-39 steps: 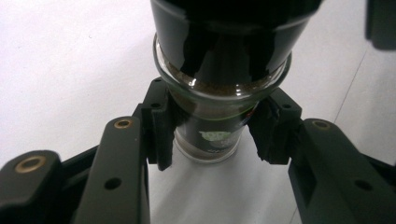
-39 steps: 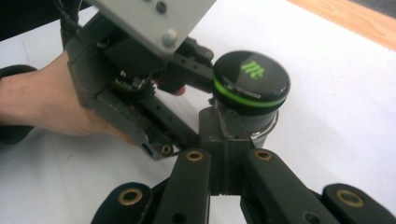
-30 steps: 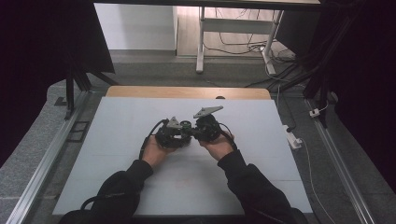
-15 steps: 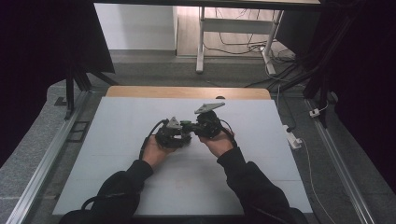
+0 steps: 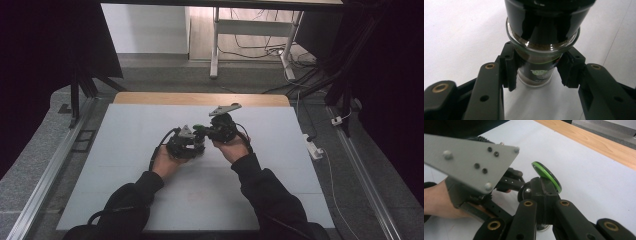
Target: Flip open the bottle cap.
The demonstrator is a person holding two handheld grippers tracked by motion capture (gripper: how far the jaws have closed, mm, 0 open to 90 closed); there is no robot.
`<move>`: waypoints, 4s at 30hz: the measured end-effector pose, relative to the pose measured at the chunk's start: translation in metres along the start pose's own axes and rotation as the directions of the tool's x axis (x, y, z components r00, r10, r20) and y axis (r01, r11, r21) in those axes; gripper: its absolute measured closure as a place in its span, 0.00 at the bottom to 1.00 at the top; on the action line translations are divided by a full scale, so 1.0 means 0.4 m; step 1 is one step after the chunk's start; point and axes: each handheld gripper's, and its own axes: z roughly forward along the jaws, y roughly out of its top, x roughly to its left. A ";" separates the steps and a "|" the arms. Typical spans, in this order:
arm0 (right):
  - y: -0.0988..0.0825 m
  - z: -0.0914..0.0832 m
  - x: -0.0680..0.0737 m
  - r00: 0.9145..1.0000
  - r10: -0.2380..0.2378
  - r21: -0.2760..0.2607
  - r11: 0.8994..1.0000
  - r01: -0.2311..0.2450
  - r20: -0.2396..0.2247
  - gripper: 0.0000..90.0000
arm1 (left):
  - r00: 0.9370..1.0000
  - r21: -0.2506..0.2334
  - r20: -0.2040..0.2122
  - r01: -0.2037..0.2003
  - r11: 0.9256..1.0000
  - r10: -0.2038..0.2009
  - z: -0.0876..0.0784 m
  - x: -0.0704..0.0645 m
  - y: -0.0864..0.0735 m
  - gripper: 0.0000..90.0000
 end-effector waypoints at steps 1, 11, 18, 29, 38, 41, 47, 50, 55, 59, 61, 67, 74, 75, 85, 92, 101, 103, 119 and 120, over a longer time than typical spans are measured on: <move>0.002 0.001 -0.003 1.000 0.002 -0.003 1.000 -0.002 0.002 1.00 | 1.000 -0.001 0.001 0.002 1.000 -0.002 0.000 -0.001 0.000 0.60; 0.006 0.015 -0.032 0.999 0.038 0.009 0.999 -0.038 0.030 1.00 | 1.000 0.000 0.001 0.001 1.000 -0.001 0.000 -0.001 0.000 0.60; 0.001 0.013 -0.029 0.999 0.030 0.006 1.000 -0.030 0.027 1.00 | 1.000 0.009 -0.008 0.003 1.000 -0.003 0.000 -0.003 0.003 0.59; -0.005 -0.004 -0.014 1.000 0.011 0.000 1.000 -0.011 0.017 0.92 | 0.999 0.021 -0.032 -0.005 1.000 0.006 -0.014 -0.006 0.013 0.46; -0.015 -0.034 -0.001 1.000 -0.002 -0.004 1.000 0.002 0.018 0.80 | 1.000 0.024 -0.001 0.026 0.999 -0.026 -0.059 0.006 0.017 0.33; -0.019 -0.048 0.002 1.000 0.005 -0.011 1.000 -0.005 0.018 0.76 | 0.999 0.029 0.008 0.040 0.999 -0.040 -0.073 0.007 0.016 0.28; -0.033 -0.070 0.011 1.000 0.004 -0.016 1.000 -0.004 0.010 0.64 | 0.997 0.062 0.042 0.065 0.996 -0.068 -0.102 0.003 0.011 0.22; -0.040 -0.077 0.017 1.000 0.003 -0.006 1.000 -0.003 0.009 0.54 | 0.997 0.090 0.029 0.063 0.994 -0.066 -0.118 -0.004 0.009 0.20; -0.058 -0.083 0.031 1.000 0.001 0.015 1.000 -0.001 0.019 0.39 | 0.993 0.095 0.075 0.084 0.992 -0.091 -0.147 -0.005 -0.003 0.14; -0.075 -0.093 0.035 1.000 0.017 0.022 1.000 -0.017 0.015 0.32 | 0.988 0.087 0.102 0.104 0.991 -0.113 -0.174 -0.009 -0.010 0.11; -0.083 -0.100 0.035 1.000 0.025 0.026 0.999 -0.026 0.009 0.29 | 0.988 0.092 0.105 0.103 0.990 -0.112 -0.188 -0.014 -0.015 0.10; -0.108 -0.125 0.044 1.000 0.023 0.042 0.999 -0.023 0.002 0.22 | 0.984 0.089 0.121 0.120 0.989 -0.131 -0.234 -0.032 -0.035 0.06; -0.131 -0.159 0.060 1.000 0.018 0.044 0.999 -0.017 -0.015 0.16 | 0.971 0.074 0.167 0.160 0.984 -0.170 -0.293 -0.045 -0.062 0.03; -0.135 -0.165 0.063 1.000 0.018 0.041 0.999 -0.017 -0.016 0.15 | 0.971 0.071 0.167 0.162 0.984 -0.172 -0.302 -0.047 -0.067 0.03; -0.181 -0.237 0.075 1.000 0.017 0.026 1.000 -0.017 -0.005 0.08 | 0.973 0.037 0.130 0.189 0.981 -0.193 -0.403 -0.065 -0.130 0.04; -0.235 -0.301 0.074 0.999 0.046 0.022 0.999 -0.047 0.017 0.04 | 0.971 -0.008 0.097 0.218 0.976 -0.216 -0.473 -0.081 -0.179 0.04; -0.293 -0.376 0.070 0.995 0.077 0.006 0.997 -0.077 0.067 0.01 | 0.971 -0.023 0.035 0.239 0.971 -0.238 -0.539 -0.092 -0.239 0.04; -0.306 -0.390 0.068 0.993 0.084 0.003 0.996 -0.084 0.078 0.00 | 0.976 0.005 -0.019 0.215 0.977 -0.215 -0.558 -0.102 -0.252 0.03; -0.448 -0.508 0.061 0.958 0.192 -0.012 0.981 -0.193 0.212 0.00 | 0.951 -0.029 -0.097 0.292 0.956 -0.293 -0.610 -0.151 -0.388 0.00; -0.454 -0.513 0.061 0.956 0.195 -0.010 0.980 -0.198 0.219 0.00 | 0.949 -0.025 -0.105 0.295 0.955 -0.296 -0.610 -0.154 -0.392 0.00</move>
